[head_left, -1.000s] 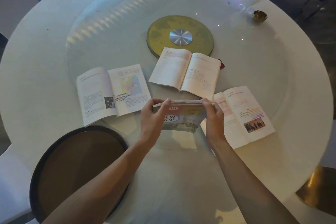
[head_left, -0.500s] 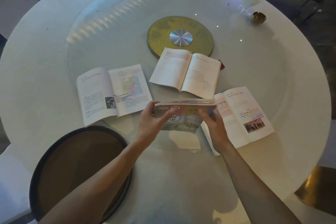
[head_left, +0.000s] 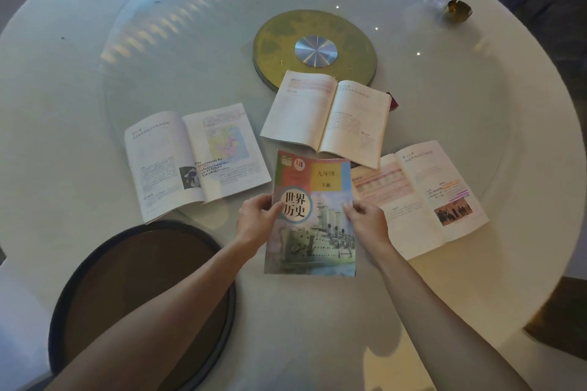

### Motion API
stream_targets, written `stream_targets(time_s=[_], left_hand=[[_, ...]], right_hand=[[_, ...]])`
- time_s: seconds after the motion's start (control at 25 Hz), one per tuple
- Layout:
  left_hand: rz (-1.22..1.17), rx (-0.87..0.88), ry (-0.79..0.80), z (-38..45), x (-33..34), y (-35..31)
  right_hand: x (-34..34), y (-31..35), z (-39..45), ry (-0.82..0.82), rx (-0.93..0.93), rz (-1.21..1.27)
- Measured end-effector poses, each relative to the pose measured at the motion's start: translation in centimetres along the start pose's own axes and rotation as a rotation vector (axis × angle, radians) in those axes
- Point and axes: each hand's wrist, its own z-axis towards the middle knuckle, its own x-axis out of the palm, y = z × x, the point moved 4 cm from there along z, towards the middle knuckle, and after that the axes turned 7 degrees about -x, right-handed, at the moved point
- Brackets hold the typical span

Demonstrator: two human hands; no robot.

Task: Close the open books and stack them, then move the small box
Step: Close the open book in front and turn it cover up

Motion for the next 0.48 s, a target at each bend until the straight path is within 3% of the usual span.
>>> stream_targets(time_s=[0.24, 0.48], left_hand=[[-0.065, -0.205, 0.067, 1.9, 1.0, 4.0], [0.087, -0.204, -0.021, 1.9, 1.0, 4.2]], right_hand=[[2.1, -2.5, 1.2, 0.071, 0.177, -0.072], [1.9, -2.8, 0.7, 0.141, 0.068, -0.265]])
